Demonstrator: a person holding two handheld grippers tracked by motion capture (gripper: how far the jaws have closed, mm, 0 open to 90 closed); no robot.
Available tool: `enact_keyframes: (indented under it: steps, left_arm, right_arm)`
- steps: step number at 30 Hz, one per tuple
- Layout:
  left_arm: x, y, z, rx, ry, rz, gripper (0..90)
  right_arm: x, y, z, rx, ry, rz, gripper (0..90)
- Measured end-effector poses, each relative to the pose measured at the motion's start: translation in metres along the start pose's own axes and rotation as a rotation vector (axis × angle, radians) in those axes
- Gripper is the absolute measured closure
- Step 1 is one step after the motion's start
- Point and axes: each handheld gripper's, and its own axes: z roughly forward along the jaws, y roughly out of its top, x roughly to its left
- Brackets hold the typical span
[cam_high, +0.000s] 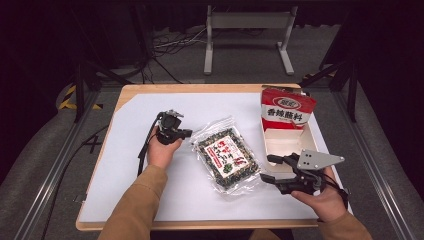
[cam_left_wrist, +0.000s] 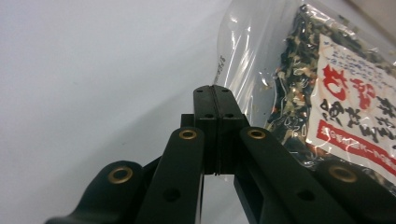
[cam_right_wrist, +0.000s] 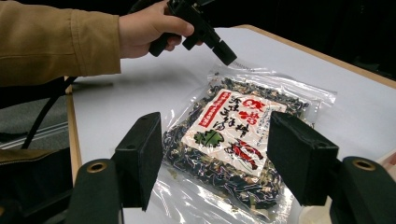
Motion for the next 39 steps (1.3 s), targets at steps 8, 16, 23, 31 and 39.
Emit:
enact_keyframes:
  steps: [8, 16, 23, 31, 39]
  left_arm:
    - [-0.012, 0.004, -0.028, -0.081, -0.029, 0.028, 90.0]
    - [-0.028, 0.008, -0.056, -0.169, -0.073, 0.058, 90.0]
    - [-0.047, 0.011, -0.081, -0.247, -0.105, 0.121, 90.0]
    - [-0.068, 0.012, -0.104, -0.311, -0.145, 0.172, 90.0]
    - [-0.086, 0.012, -0.119, -0.345, -0.166, 0.219, 90.0]
  right_arm:
    - [-0.007, 0.002, 0.0, 0.017, -0.034, 0.057, 36.8]
    - [-0.018, 0.014, 0.003, 0.078, -0.067, 0.041, 39.2]
    - [-0.027, 0.029, 0.018, 0.111, -0.062, 0.018, 38.2]
    - [-0.043, 0.045, 0.028, 0.14, -0.084, 0.007, 39.6]
    - [-0.062, 0.051, 0.038, 0.138, -0.07, 0.042, 31.4]
